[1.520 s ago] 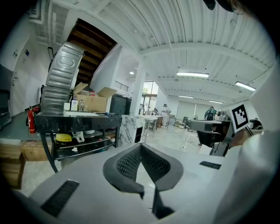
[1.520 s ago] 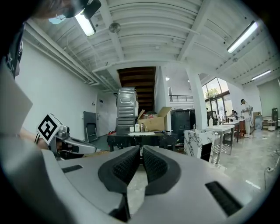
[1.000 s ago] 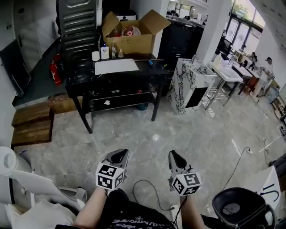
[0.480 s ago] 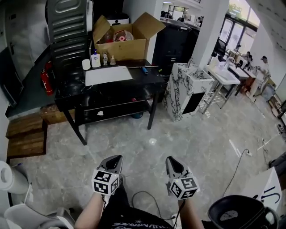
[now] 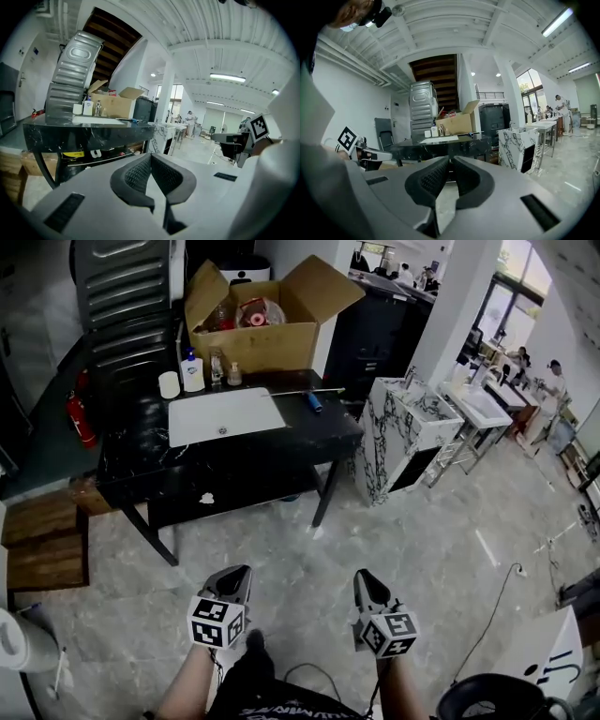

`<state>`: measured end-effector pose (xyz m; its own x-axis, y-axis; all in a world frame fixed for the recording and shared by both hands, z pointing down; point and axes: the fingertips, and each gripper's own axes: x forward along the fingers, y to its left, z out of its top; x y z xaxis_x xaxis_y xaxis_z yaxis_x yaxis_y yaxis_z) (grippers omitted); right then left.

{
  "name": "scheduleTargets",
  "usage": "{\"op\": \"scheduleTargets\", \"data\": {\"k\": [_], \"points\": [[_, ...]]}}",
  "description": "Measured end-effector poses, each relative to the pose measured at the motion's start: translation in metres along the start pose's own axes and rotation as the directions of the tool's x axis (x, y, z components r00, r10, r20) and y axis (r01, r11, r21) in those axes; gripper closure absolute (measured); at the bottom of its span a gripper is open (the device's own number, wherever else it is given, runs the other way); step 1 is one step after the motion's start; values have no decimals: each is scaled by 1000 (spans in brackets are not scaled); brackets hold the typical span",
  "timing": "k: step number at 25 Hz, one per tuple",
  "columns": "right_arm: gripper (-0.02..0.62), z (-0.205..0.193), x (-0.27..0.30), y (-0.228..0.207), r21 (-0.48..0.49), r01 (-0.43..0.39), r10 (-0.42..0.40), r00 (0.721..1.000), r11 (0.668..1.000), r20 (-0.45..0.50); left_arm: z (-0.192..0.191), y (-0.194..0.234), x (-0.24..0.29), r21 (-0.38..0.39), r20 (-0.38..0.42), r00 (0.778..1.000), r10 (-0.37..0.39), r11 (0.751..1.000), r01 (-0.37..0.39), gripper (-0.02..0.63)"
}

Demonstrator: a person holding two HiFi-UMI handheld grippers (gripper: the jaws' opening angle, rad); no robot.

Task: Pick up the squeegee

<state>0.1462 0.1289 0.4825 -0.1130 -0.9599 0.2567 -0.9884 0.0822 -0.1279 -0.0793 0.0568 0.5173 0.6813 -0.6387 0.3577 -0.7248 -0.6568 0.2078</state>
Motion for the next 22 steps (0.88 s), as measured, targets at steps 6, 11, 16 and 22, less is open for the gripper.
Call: {"op": "scheduleTargets", "data": {"k": [6,11,16,22], "points": [[538,31,120,0,18,7,-7,1000,1000,-27,52,95,63,-7,3,1000,17,1000,-17,586],[538,49,200,-3,48,22,-20,999,999,-41,83,154,106,-14,7,1000,29,999,-29,586],[538,57,254,-19,58,23,-19,998,998,-65,103,191,146,-21,4,999,46,999,-46,586],[538,71,328,-64,56,55,-51,996,997,-70,127,221,207,-9,2,997,73,997,-73,586]]}}
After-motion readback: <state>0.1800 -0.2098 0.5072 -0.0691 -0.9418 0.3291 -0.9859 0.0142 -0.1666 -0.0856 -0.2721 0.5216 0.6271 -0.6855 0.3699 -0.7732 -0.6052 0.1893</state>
